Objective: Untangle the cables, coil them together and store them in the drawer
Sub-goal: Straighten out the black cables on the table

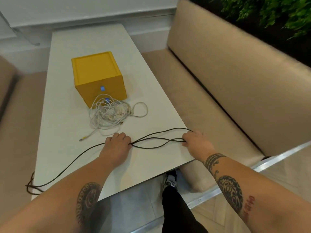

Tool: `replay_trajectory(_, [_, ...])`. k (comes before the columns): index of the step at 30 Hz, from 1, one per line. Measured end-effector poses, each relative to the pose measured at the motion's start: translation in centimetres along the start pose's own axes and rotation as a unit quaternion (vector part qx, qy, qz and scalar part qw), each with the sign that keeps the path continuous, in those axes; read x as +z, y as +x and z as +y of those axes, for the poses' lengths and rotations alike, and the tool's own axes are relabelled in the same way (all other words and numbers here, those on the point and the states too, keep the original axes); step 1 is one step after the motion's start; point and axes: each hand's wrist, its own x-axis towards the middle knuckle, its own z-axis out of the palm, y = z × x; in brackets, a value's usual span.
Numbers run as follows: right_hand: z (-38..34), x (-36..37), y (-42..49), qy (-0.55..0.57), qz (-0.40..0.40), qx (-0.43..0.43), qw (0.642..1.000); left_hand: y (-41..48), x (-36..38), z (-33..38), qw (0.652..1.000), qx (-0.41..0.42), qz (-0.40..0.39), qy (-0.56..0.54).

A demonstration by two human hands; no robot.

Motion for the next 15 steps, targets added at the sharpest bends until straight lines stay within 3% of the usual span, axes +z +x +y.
replay_trajectory(3, [-1.0,-1.2,0.8,0.0,-0.012,-0.017,1.0,-0.3,-0.3,-0.8,1.0,-0.022,-0.013,0.005])
replay_trajectory(7, [-3.2,-4.9,2.3,0.041,0.052,-0.068,0.995,-1.1,-2.3,-2.0,0.994,-0.082,-0.06,-0.036])
replay_trajectory(11, [-7.6,-10.2,3.0,0.017,0.115,-0.184,0.976,-0.8,-7.6,-1.4,0.965,-0.09,-0.024,-0.245])
replay_trajectory(15, [-12.7,-15.4,2.1,-0.017,0.186,-0.323,0.928,0.1,-13.8,1.0,0.924,-0.002,-0.035,-0.381])
